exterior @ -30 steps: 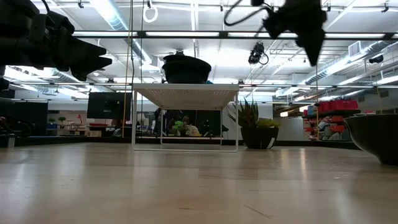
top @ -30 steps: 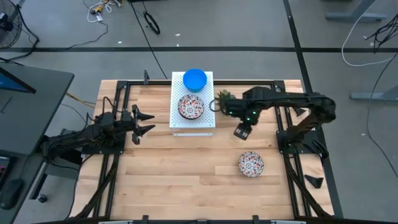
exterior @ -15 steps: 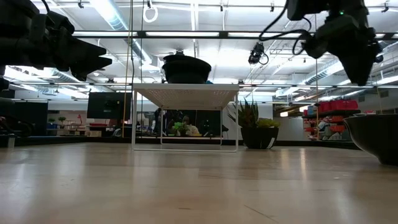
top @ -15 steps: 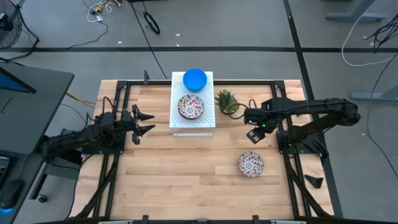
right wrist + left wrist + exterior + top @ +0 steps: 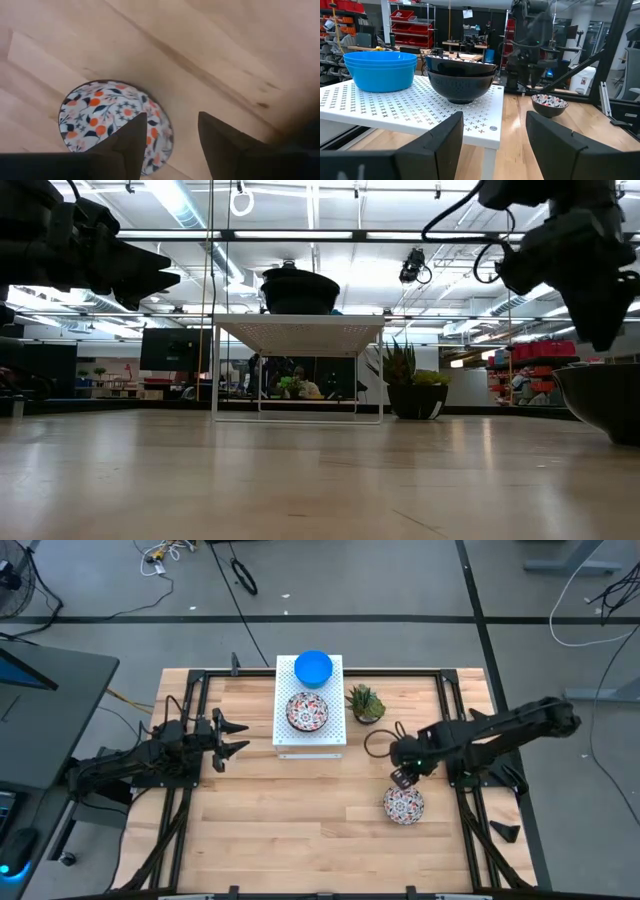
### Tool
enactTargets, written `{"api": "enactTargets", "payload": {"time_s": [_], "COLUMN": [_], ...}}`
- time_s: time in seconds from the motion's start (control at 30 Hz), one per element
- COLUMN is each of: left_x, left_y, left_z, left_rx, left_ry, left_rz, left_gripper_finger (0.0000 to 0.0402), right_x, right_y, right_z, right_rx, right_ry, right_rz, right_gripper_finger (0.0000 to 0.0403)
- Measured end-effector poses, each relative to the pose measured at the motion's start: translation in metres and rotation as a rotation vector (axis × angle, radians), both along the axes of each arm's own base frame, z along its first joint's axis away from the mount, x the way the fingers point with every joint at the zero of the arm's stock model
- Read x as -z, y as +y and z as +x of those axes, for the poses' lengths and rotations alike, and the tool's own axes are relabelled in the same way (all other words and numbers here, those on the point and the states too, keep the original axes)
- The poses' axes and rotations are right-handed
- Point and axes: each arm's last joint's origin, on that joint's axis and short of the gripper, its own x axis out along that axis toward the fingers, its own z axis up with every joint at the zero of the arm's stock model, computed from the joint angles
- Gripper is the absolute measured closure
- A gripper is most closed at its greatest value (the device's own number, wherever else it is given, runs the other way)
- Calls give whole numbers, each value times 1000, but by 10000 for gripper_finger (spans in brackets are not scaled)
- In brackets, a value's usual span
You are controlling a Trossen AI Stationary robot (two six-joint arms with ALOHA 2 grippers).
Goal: Pick & Place Mini bowls
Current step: Stack the white patterned bowl on top of the white patterned bowl on the shelf
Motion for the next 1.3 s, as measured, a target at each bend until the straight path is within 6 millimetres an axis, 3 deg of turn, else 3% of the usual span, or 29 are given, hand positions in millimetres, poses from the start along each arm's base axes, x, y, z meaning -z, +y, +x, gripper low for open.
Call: {"api": "enactTargets", "payload": {"time_s": [0.2,0.57,0.7,0.97,1.13,1.3], "left_x": [0,0,0,0,0,0], "left_y": [0,0,0,0,0,0], "left_z": [0,0,0,0,0,0], "left_rx": [0,0,0,0,0,0], "left_ry": [0,1,0,0,0,0], "left_rz": [0,0,0,0,0,0], "left_gripper_finger": [181,181,181,181,181,181], "right_x": [22,58,59,58,55,37], "right_y": [18,32,33,35,36,39], "right_z": [-7,-16,-17,-17,-15,-9], "right_rx": [-33,-99,-112,-112,-135,-168], "right_ry": [1,-43,-45,-38,-50,-48], "right_rz": [7,30,31,82,89,150], "right_gripper_finger": [225,226,253,383,384,396]}}
